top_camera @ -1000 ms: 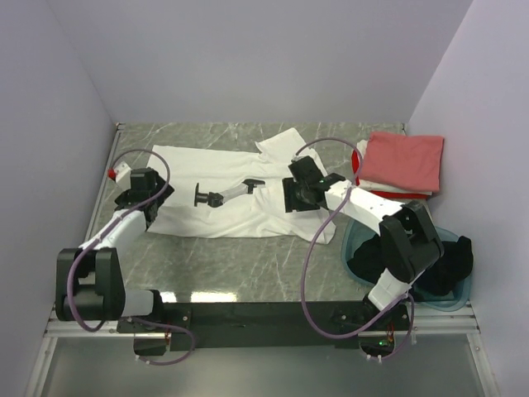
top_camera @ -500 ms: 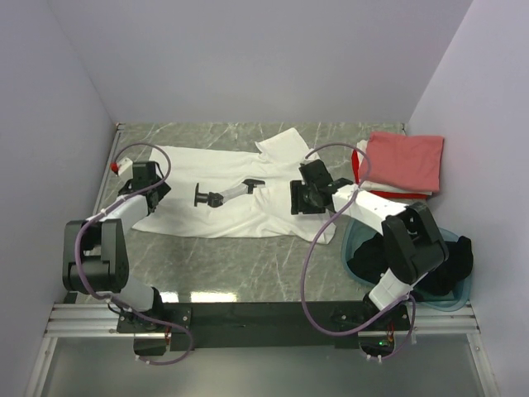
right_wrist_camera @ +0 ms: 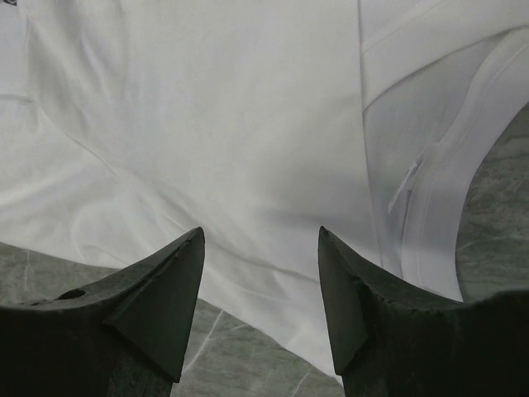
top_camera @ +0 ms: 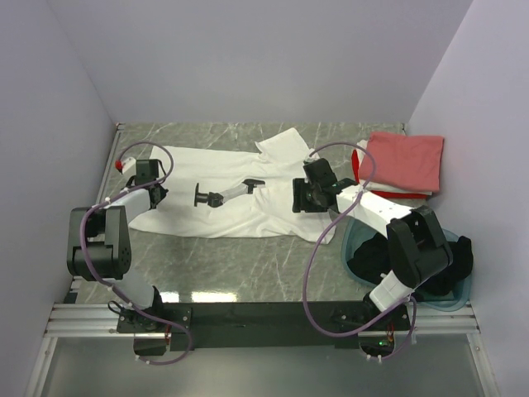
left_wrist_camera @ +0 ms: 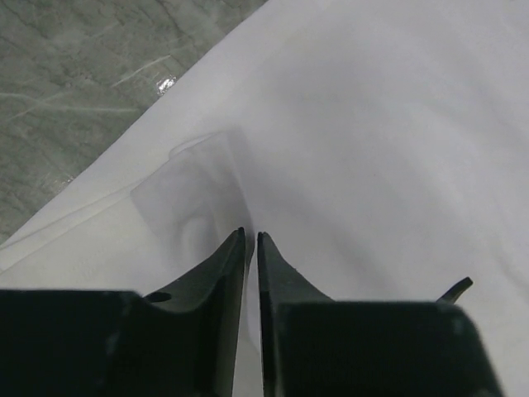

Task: Fold and stack the t-shirts
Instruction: Fold the tshirt

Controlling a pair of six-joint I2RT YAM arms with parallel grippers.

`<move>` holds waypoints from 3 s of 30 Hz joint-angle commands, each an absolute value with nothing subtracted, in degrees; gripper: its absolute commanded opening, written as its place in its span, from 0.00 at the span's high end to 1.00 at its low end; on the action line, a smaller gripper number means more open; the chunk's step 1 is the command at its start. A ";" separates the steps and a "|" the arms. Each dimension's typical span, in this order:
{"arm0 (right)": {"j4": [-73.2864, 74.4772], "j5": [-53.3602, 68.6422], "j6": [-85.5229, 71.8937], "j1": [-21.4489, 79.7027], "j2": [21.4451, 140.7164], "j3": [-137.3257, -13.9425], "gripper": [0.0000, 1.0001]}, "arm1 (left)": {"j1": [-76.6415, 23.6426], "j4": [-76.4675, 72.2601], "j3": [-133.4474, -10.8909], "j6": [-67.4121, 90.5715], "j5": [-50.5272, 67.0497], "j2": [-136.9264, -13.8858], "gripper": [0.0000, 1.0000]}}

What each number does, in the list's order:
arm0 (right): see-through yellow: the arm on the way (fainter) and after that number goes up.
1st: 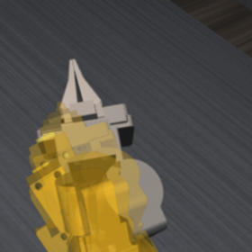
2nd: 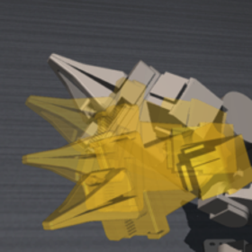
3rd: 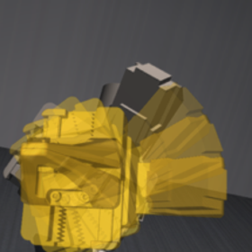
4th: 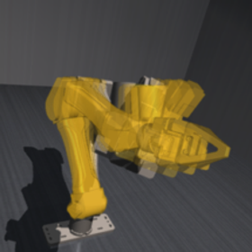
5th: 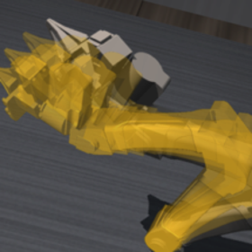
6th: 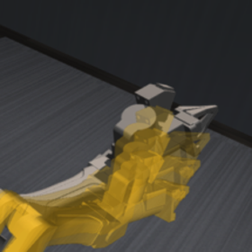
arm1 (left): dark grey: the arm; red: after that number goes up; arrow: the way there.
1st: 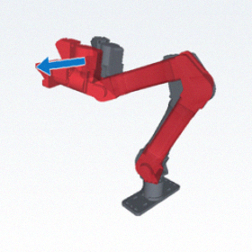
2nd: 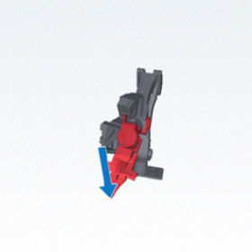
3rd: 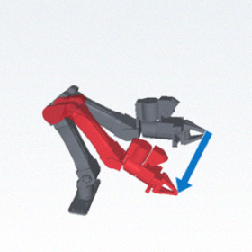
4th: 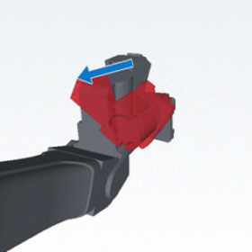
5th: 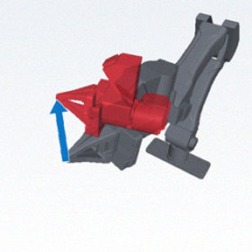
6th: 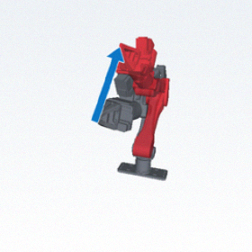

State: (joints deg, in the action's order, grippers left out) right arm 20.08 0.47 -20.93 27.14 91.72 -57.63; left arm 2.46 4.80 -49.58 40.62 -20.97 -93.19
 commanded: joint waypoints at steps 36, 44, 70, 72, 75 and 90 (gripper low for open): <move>19.42 -0.35 -21.80 22.68 91.49 -57.65 0.36 | 7.29 9.84 -57.92 38.41 -16.17 -96.69 0.50; 21.18 -0.35 -21.10 20.74 97.11 -63.27 0.37 | 6.15 8.00 -53.62 39.64 -16.79 -88.78 0.26; 28.21 -0.18 -19.51 20.48 114.17 -79.37 0.44 | 8.35 1.49 -47.90 39.46 -2.46 -92.73 0.21; 27.78 -0.09 -19.51 20.48 114.26 -79.10 0.45 | 8.70 1.58 -47.81 39.11 -2.20 -92.64 0.21; 27.77 -0.09 -19.34 20.48 115.13 -79.63 0.49 | 9.23 1.58 -47.55 38.85 -1.76 -92.55 0.20; 28.91 -1.67 -19.42 20.30 113.73 -78.66 0.69 | 11.60 1.41 -46.50 38.50 -0.44 -92.20 0.20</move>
